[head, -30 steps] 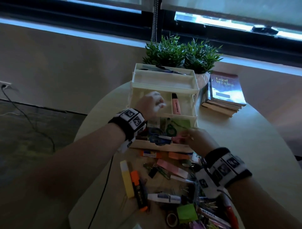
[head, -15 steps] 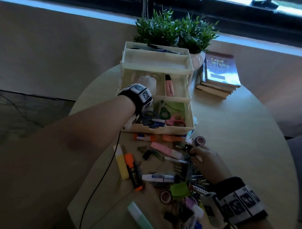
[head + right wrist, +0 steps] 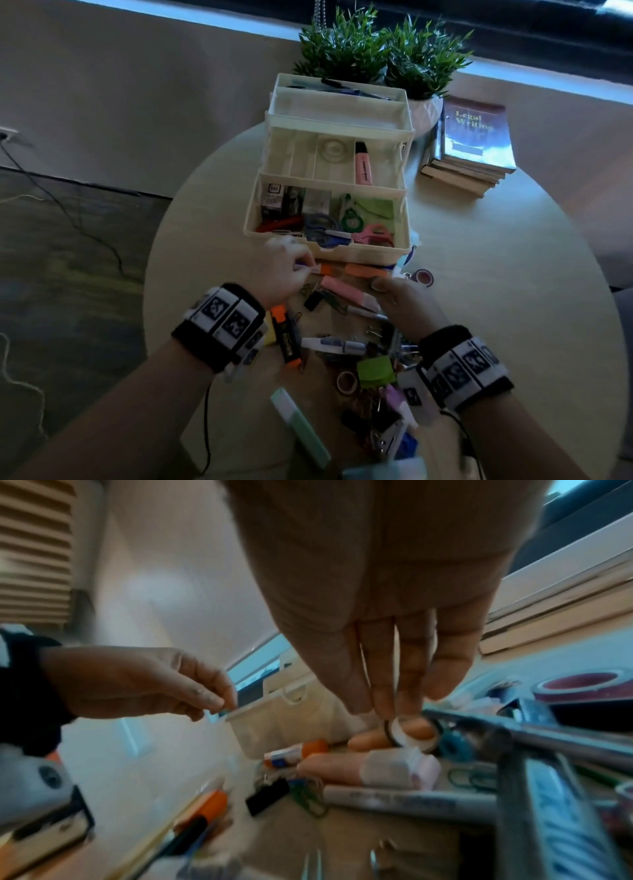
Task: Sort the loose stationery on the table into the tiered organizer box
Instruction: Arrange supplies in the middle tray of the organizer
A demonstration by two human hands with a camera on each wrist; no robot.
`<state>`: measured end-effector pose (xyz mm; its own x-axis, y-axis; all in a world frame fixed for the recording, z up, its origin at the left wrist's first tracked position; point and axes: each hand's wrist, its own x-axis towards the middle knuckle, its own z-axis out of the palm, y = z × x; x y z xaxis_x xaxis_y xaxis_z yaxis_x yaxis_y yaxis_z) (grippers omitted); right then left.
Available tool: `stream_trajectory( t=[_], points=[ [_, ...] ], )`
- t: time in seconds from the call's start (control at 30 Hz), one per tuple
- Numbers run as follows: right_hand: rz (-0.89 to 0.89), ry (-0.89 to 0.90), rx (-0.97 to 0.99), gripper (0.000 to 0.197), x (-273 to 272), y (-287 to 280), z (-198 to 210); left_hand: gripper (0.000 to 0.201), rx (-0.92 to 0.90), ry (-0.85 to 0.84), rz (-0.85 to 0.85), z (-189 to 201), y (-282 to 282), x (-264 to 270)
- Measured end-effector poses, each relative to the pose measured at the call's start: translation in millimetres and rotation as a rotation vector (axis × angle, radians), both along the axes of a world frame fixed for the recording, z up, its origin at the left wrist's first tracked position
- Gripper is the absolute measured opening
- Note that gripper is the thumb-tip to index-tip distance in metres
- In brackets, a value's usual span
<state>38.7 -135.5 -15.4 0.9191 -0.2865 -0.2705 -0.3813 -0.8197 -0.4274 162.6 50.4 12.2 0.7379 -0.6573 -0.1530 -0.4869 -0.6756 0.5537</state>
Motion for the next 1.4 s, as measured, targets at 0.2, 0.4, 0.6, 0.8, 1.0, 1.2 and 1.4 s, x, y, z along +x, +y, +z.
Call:
stream_trajectory(
  t=[0.2, 0.4, 0.6, 0.8, 1.0, 1.2, 1.4],
  points=[
    [0.122, 0.215, -0.271, 0.019, 5.4, 15.0, -18.1, 0.029, 0.393, 0.191, 0.197, -49.3, 27.6, -20.8],
    [0.130, 0.264, -0.359, 0.022, 10.1, 20.3, -19.4, 0.030, 0.401, 0.237, 0.180, -51.5, 8.3, -30.3],
    [0.121, 0.165, -0.233, 0.006, 9.8, 16.5, -1.2, 0.032, 0.411, 0.332, 0.158, -44.0, -1.6, -27.1],
    [-0.075, -0.123, -0.057, 0.017, 10.1, -7.6, 55.3, 0.030, -0.022, 0.233, 0.222, 1.3, -9.5, -15.8],
    [-0.314, -0.257, -0.079, 0.029, 53.7, -53.5, 84.1, 0.030, -0.331, -0.164, 0.033, 76.4, -59.7, 22.5],
    [-0.387, -0.159, -0.083, 0.029, 109.2, -80.9, 75.7, 0.033, -0.189, -0.309, -0.011, 63.3, -138.4, 58.6],
    [-0.342, -0.133, -0.098, 0.030, 127.3, -69.6, 71.8, 0.032, 0.103, -0.318, -0.094, 24.9, -167.9, 62.2]
  ],
)
